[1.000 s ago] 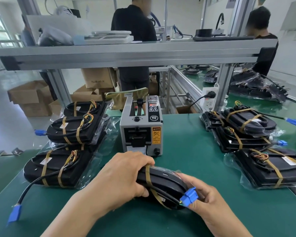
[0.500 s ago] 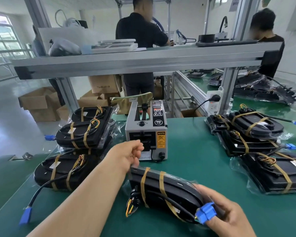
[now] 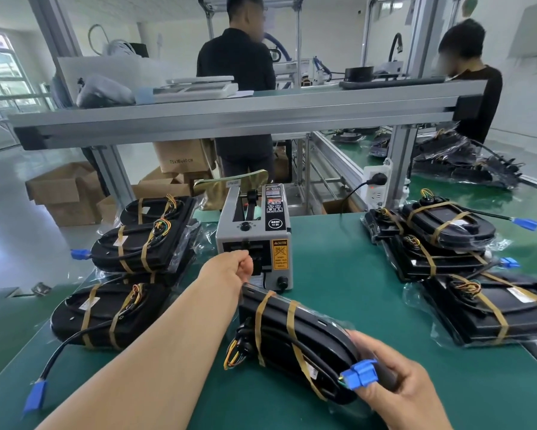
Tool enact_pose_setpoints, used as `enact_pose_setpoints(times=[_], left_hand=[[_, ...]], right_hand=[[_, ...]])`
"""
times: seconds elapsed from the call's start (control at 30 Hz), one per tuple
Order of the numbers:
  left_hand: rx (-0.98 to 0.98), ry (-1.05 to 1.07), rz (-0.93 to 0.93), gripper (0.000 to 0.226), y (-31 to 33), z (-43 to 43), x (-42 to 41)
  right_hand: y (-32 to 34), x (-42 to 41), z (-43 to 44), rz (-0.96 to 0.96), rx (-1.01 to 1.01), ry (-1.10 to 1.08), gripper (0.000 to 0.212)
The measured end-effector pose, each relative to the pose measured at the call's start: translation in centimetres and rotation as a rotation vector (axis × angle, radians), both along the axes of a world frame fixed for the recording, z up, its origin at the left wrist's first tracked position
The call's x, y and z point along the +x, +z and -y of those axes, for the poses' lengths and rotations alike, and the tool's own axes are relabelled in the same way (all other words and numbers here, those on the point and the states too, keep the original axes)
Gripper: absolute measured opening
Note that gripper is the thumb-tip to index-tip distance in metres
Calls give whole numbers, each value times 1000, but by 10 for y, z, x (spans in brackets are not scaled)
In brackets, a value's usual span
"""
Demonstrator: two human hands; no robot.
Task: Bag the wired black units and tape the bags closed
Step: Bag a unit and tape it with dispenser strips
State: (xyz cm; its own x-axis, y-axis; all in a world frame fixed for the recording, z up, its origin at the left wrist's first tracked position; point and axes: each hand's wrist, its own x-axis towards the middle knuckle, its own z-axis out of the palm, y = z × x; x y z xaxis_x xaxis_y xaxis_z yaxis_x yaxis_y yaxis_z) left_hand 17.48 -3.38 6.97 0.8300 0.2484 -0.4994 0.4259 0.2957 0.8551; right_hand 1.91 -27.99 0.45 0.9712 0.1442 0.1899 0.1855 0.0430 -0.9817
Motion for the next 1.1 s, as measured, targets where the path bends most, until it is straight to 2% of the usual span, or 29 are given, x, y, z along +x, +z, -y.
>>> enact_pose_setpoints(times=[0.13,0.2,0.27,0.37,0.43,0.5,0.57,0.63,0.73,1.1], left_hand=[[-160,155,16,36,-3,1,10],[-196,224,18,27,2,5,5],[-138,280,71,14,9,9,-9],[134,303,217,18,24,8,-48],[337,203,384,19,35,9,-84],[467,-14,489,22,39,16,-123],[502,-216,496,24,35,29,-153],[504,-304,487,23,31,41,-169],[530,-313,474,15,28,49,-173],[611,-308,424,14,21,51,-170]], right_hand=[[2,0,0,15,5,-30,51],[4,-2,-1,11,3,-22,49],[3,-3,-1,8,-4,-21,52],[2,-5,-4,5,24,-26,52],[1,-7,-7,13,49,-33,49],[-1,-12,-13,12,54,-47,47],[-3,-17,-20,25,50,-71,44],[-4,-22,-27,51,12,-103,45],[-7,-26,-33,87,-34,-144,47],[-15,-32,-39,118,-64,-178,50]])
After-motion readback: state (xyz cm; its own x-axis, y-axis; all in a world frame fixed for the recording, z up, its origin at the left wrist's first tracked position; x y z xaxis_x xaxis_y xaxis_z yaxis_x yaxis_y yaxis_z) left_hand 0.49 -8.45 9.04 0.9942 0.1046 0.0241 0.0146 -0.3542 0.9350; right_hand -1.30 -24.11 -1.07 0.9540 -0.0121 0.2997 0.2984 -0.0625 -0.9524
